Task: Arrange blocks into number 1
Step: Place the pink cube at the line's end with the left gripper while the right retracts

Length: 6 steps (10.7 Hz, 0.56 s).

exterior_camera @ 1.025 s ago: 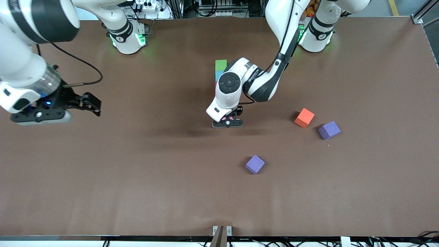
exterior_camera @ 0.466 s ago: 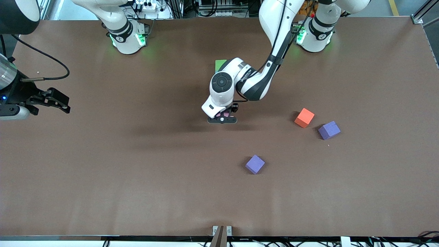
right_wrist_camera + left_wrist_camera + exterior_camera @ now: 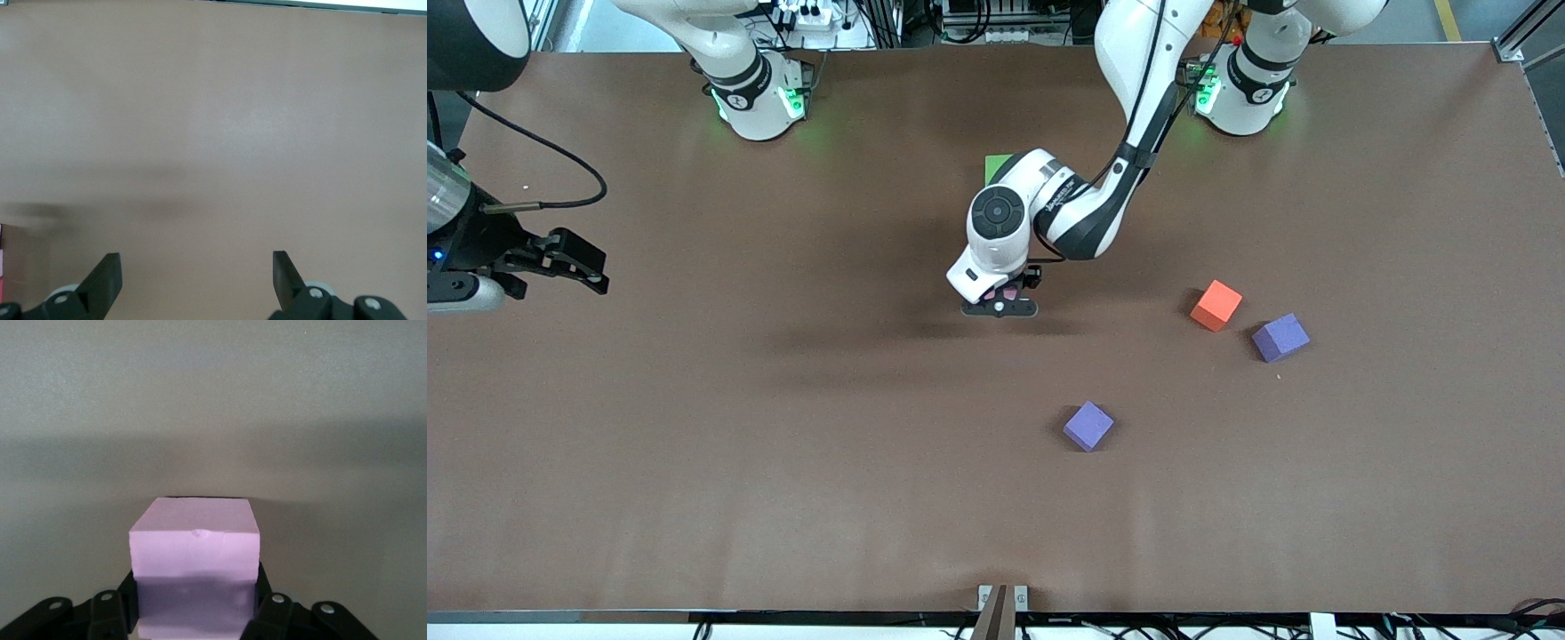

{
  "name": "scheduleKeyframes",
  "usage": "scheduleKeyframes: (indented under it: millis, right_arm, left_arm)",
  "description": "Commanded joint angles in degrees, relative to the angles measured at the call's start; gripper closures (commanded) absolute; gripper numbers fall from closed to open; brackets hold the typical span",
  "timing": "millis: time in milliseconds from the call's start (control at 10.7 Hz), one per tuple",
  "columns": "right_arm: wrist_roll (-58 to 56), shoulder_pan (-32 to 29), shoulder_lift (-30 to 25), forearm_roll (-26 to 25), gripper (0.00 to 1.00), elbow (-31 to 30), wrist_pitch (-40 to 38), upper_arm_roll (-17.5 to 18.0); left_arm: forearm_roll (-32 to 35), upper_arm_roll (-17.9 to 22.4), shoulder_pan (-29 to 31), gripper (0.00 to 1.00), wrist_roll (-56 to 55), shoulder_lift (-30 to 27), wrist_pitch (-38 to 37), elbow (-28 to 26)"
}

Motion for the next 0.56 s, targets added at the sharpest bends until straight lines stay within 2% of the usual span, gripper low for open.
scheduleKeyframes:
  millis: [0,93,186,466]
  right_arm:
    - [-0.8,0.0,1.0,-0.1,0.00,1.9,-1.1,0.0]
    - [-0.8,0.0,1.1,-0.1,0.00,1.9,-1.1,0.0]
    - [-0.8,0.0,1.1,0.0,0.00,1.9,-1.1,0.0]
    - [-0.5,0.3,1.1,0.0,0.00,1.9,-1.1,0.0]
  left_arm:
    - [-0.5,0.3,-0.3,1.00,1.2,0.0,1.1,0.1]
    - [-0.4,0.3,-0.3,0.36,1.2,0.2,1.2,0.0]
    - [-0.1,0.3,-0.3,0.00,1.1,0.2,1.3,0.1]
    - [2.6,0.5,0.5,0.00,0.8,-2.9,1.3,0.2]
